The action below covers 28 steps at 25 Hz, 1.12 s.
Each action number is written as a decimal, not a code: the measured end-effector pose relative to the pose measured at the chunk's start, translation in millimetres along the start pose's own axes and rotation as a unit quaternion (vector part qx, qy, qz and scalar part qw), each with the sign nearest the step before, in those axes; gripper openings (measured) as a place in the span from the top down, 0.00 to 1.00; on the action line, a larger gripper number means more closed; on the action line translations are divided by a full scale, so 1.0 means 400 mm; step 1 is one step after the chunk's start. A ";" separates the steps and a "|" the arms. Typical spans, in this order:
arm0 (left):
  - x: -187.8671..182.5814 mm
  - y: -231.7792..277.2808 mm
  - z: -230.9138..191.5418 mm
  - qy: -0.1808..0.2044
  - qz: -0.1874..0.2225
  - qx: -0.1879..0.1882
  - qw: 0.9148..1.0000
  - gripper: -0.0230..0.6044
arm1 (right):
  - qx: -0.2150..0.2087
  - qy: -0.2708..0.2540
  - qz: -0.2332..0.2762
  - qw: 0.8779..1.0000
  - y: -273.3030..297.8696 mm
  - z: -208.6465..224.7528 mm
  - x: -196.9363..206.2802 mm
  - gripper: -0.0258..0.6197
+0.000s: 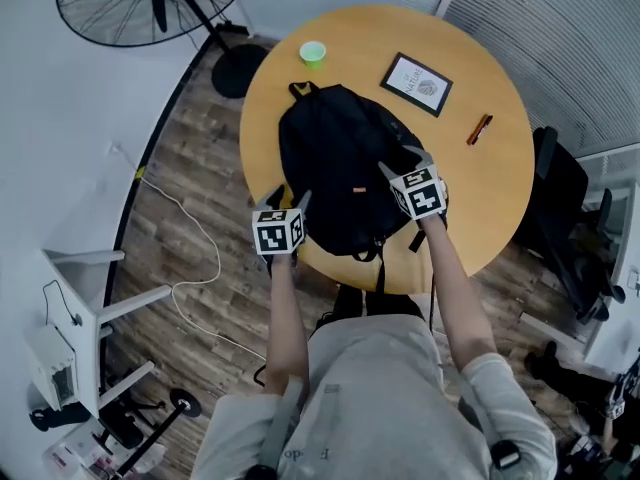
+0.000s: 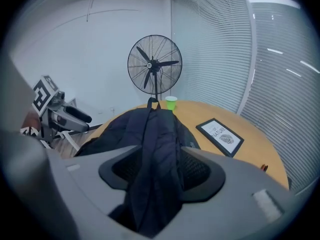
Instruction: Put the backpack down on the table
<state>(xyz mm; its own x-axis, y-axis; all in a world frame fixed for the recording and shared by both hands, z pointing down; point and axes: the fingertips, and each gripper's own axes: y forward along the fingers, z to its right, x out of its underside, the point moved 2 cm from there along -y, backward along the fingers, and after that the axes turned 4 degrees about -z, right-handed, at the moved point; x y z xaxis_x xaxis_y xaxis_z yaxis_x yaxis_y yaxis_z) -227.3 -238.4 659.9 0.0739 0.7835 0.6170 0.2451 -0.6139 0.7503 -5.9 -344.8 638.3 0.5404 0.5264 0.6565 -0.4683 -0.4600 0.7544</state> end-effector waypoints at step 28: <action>0.051 -0.196 0.219 0.027 0.071 0.084 0.993 0.52 | -0.008 0.183 0.115 0.976 -0.259 -0.202 0.086 0.58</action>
<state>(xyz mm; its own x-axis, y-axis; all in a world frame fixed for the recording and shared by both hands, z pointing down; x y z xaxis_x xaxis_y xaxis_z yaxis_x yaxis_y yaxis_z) -160.4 -165.8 592.8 0.0681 0.6803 0.7298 0.3950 -0.6901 0.6064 4.6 -221.5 583.0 0.1350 0.6329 0.7624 -0.5606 -0.5857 0.5854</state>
